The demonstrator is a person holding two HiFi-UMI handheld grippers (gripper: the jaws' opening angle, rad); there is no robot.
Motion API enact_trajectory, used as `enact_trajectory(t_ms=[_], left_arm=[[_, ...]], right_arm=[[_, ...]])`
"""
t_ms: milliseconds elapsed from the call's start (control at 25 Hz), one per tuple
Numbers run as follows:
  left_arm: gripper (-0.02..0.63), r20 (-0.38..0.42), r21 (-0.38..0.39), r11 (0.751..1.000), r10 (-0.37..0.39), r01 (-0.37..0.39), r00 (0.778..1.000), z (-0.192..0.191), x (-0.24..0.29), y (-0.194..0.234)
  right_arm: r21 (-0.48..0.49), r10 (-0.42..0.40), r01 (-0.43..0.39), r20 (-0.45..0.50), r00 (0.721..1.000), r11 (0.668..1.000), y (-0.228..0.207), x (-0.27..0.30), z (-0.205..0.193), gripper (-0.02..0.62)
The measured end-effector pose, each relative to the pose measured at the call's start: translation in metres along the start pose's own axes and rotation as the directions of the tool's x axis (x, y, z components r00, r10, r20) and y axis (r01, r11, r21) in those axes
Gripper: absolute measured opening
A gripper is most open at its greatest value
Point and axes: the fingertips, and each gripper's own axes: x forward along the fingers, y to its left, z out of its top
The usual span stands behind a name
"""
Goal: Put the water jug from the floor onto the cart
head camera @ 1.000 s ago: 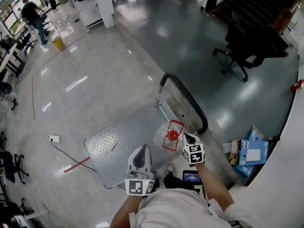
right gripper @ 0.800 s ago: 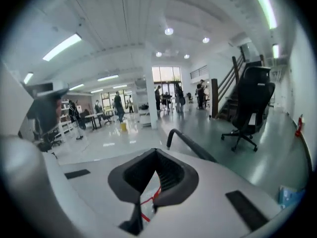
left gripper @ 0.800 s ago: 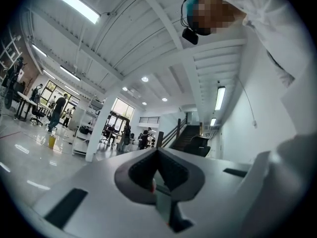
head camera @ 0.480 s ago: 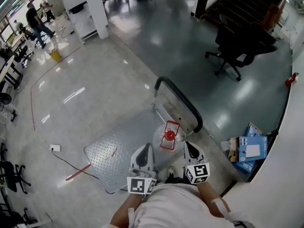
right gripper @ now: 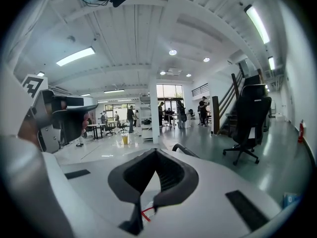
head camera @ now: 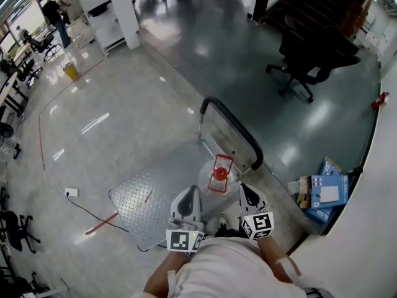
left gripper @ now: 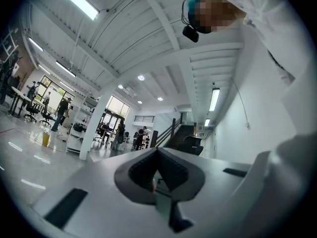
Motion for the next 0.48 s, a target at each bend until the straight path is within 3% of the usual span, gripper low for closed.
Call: enact_trajectory(t_ms=[480], left_arm=[[0.003, 0.000, 0.002, 1.000, -0.001, 0.001, 1.000, -0.0004, -0.0013, -0.0029]], right_arm=[[-0.001, 0.006, -0.005, 0.017, 1.000, 1.000, -0.0030, 0.0003, 0.0057, 0.011]])
